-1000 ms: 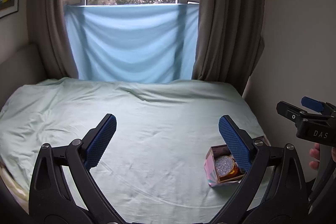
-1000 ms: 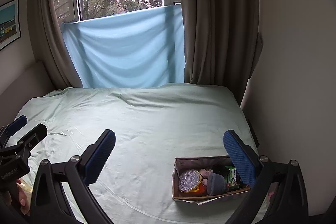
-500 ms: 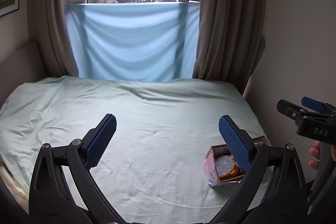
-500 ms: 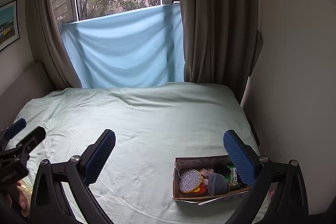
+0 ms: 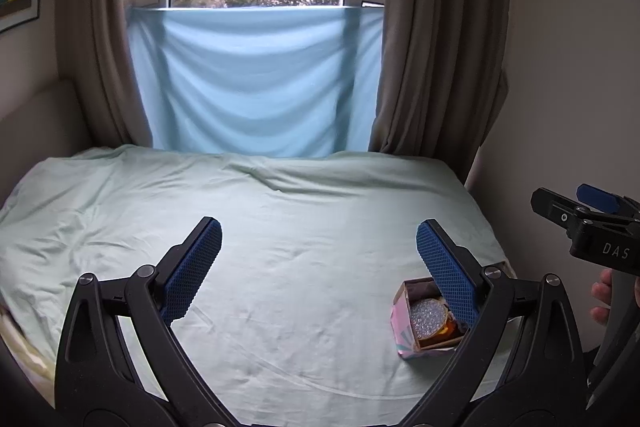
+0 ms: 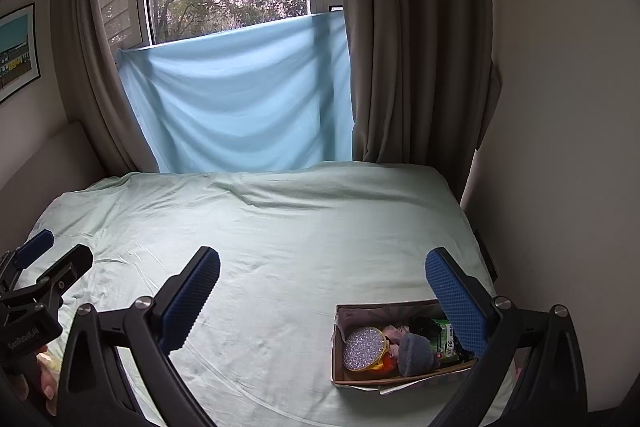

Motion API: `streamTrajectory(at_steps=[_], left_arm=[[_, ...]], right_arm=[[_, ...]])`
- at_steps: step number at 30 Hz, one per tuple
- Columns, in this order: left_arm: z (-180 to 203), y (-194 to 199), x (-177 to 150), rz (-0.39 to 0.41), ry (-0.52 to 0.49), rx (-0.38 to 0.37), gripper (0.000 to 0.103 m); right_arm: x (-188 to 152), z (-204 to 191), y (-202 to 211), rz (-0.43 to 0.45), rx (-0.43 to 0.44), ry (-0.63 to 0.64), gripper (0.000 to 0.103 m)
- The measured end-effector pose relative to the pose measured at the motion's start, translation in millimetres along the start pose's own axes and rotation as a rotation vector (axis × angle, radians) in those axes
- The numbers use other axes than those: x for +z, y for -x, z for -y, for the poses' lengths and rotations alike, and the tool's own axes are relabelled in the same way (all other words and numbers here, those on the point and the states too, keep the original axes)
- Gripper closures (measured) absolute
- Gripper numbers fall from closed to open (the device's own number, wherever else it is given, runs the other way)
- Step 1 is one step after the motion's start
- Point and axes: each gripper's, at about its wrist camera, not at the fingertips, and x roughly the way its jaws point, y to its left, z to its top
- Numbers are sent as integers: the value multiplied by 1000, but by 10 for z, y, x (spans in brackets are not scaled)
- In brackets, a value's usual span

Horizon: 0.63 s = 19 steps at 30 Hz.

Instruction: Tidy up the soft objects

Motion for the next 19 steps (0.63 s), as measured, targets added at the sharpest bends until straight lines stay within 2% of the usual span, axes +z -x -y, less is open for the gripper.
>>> streamTrajectory(at_steps=[7, 9, 19], left_arm=[[40, 13, 12, 11, -17, 18, 5], [57, 23, 23, 17, -23, 6, 0], [69, -56, 55, 12, -44, -28, 0]], right_arm=[[2, 6, -3, -3, 0, -2, 1], [1, 12, 0, -7, 3, -6, 1], [52, -12, -137, -42, -11, 4, 1]])
